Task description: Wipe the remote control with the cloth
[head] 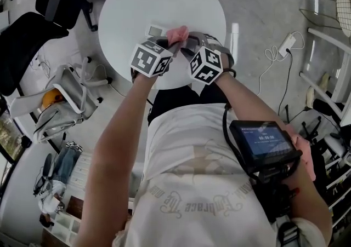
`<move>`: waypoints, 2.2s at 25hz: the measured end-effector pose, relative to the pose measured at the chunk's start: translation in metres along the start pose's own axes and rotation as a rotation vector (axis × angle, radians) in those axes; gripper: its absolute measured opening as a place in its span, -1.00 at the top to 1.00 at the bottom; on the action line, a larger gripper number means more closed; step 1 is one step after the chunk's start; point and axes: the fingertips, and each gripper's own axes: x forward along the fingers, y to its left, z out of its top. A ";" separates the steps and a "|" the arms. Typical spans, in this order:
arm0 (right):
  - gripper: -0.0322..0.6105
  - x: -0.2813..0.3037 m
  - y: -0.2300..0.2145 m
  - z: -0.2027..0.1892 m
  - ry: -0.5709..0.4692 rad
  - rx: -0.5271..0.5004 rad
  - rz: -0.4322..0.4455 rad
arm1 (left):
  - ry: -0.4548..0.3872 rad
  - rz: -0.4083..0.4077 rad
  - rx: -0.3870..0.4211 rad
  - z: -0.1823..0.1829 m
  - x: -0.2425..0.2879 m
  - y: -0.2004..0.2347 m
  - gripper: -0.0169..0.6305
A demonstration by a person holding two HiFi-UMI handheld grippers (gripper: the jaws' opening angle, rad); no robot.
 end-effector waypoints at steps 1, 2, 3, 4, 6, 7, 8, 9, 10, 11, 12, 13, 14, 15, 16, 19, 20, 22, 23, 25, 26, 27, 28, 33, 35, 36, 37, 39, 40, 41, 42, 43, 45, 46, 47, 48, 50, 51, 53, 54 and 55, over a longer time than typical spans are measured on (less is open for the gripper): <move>0.23 0.000 -0.001 -0.002 0.007 -0.012 0.002 | -0.026 0.014 -0.024 -0.002 -0.004 0.004 0.89; 0.22 0.000 -0.002 -0.006 0.017 -0.022 0.005 | -0.049 0.027 -0.049 -0.005 -0.008 0.007 0.89; 0.19 0.000 -0.002 -0.009 0.026 -0.030 0.008 | -0.071 0.039 -0.075 -0.010 -0.013 0.011 0.89; 0.17 0.000 -0.002 -0.012 0.035 -0.035 0.012 | -0.091 0.049 -0.102 -0.015 -0.017 0.014 0.89; 0.14 -0.001 -0.002 -0.015 0.047 -0.042 0.015 | -0.132 0.065 -0.157 -0.029 -0.025 0.021 0.89; 0.14 -0.002 -0.002 -0.014 0.051 -0.046 0.016 | -0.155 0.071 -0.186 -0.035 -0.028 0.024 0.89; 0.14 -0.004 -0.002 -0.012 0.052 -0.050 0.017 | -0.180 0.076 -0.219 -0.041 -0.032 0.026 0.89; 0.15 -0.007 -0.003 -0.009 0.054 -0.059 0.019 | -0.208 0.082 -0.256 -0.046 -0.036 0.027 0.89; 0.15 -0.010 -0.006 -0.005 0.058 -0.073 0.025 | -0.240 0.089 -0.296 -0.050 -0.039 0.026 0.89; 0.16 -0.014 -0.008 0.000 0.064 -0.089 0.031 | -0.272 0.096 -0.336 -0.052 -0.042 0.024 0.89; 0.16 -0.016 -0.010 0.004 0.071 -0.101 0.035 | -0.301 0.103 -0.369 -0.055 -0.045 0.022 0.89; 0.16 -0.016 -0.012 0.008 0.077 -0.105 0.032 | -0.322 0.110 -0.389 -0.059 -0.049 0.022 0.89; 0.16 -0.013 -0.012 0.014 0.081 -0.104 0.025 | -0.338 0.115 -0.399 -0.062 -0.052 0.023 0.89; 0.16 -0.009 -0.013 0.020 0.087 -0.102 0.019 | -0.352 0.120 -0.406 -0.066 -0.057 0.025 0.89; 0.15 -0.006 -0.014 0.025 0.098 -0.106 0.018 | -0.369 0.126 -0.418 -0.068 -0.061 0.025 0.89; 0.10 0.001 -0.011 0.031 0.179 -0.161 0.038 | -0.431 0.139 -0.487 -0.077 -0.070 0.014 0.89; 0.08 0.004 -0.010 0.030 0.215 -0.184 0.035 | -0.447 0.141 -0.507 -0.083 -0.072 0.010 0.89; 0.09 0.009 -0.011 0.029 0.285 -0.219 0.006 | -0.470 0.147 -0.535 -0.094 -0.074 0.006 0.89; 0.06 0.012 -0.011 0.030 0.314 -0.226 -0.010 | -0.481 0.152 -0.548 -0.100 -0.076 0.005 0.89; 0.06 0.017 -0.010 0.031 0.356 -0.221 -0.026 | -0.501 0.164 -0.572 -0.111 -0.082 0.006 0.89; 0.09 0.019 -0.008 0.030 0.370 -0.218 -0.030 | -0.510 0.169 -0.583 -0.116 -0.084 0.007 0.89; 0.09 0.020 -0.007 0.030 0.381 -0.215 -0.033 | -0.518 0.172 -0.592 -0.120 -0.086 0.007 0.89; 0.09 0.021 -0.007 0.030 0.388 -0.211 -0.037 | -0.525 0.175 -0.601 -0.123 -0.088 0.008 0.89; 0.09 0.024 -0.007 0.035 0.397 -0.145 -0.043 | -0.545 0.183 -0.624 -0.136 -0.095 0.013 0.89; 0.10 0.025 -0.007 0.033 0.410 -0.125 -0.026 | -0.549 0.181 -0.627 -0.136 -0.096 0.014 0.89; 0.10 0.026 -0.007 0.030 0.422 -0.108 -0.012 | -0.551 0.180 -0.626 -0.135 -0.096 0.013 0.89; 0.11 0.027 -0.007 0.027 0.434 -0.090 0.001 | -0.552 0.178 -0.625 -0.134 -0.096 0.013 0.89; 0.12 0.029 -0.006 0.024 0.445 -0.068 0.018 | -0.553 0.173 -0.620 -0.134 -0.095 0.011 0.89; 0.14 0.030 -0.006 0.024 0.440 -0.061 0.023 | -0.552 0.170 -0.618 -0.133 -0.094 0.010 0.89; 0.15 0.030 -0.006 0.025 0.429 -0.051 0.028 | -0.552 0.166 -0.616 -0.133 -0.093 0.009 0.89; 0.15 0.030 -0.006 0.026 0.416 -0.034 0.035 | -0.552 0.162 -0.614 -0.132 -0.093 0.008 0.89; 0.16 0.029 -0.005 0.027 0.400 -0.011 0.044 | -0.555 0.157 -0.613 -0.131 -0.092 0.007 0.89; 0.16 0.025 -0.003 0.027 0.364 0.032 0.069 | -0.561 0.147 -0.618 -0.130 -0.091 0.006 0.89; 0.17 0.023 0.000 0.028 0.342 0.047 0.086 | -0.564 0.143 -0.624 -0.131 -0.091 0.006 0.89; 0.17 0.020 0.002 0.029 0.317 0.059 0.105 | -0.568 0.140 -0.629 -0.132 -0.091 0.005 0.89; 0.17 0.017 0.004 0.029 0.291 0.072 0.124 | -0.573 0.135 -0.634 -0.131 -0.091 0.005 0.89; 0.17 0.011 0.005 0.032 0.232 0.110 0.164 | -0.587 0.122 -0.645 -0.129 -0.092 0.004 0.89; 0.17 0.008 0.006 0.034 0.198 0.137 0.188 | -0.596 0.114 -0.652 -0.127 -0.091 0.004 0.89; 0.17 0.002 0.008 0.040 0.123 0.206 0.250 | -0.620 0.091 -0.673 -0.124 -0.091 0.004 0.89; 0.17 -0.003 0.010 0.044 0.081 0.243 0.290 | -0.636 0.076 -0.685 -0.122 -0.091 0.004 0.89; 0.17 -0.008 0.013 0.049 0.037 0.280 0.337 | -0.656 0.059 -0.697 -0.119 -0.092 0.002 0.89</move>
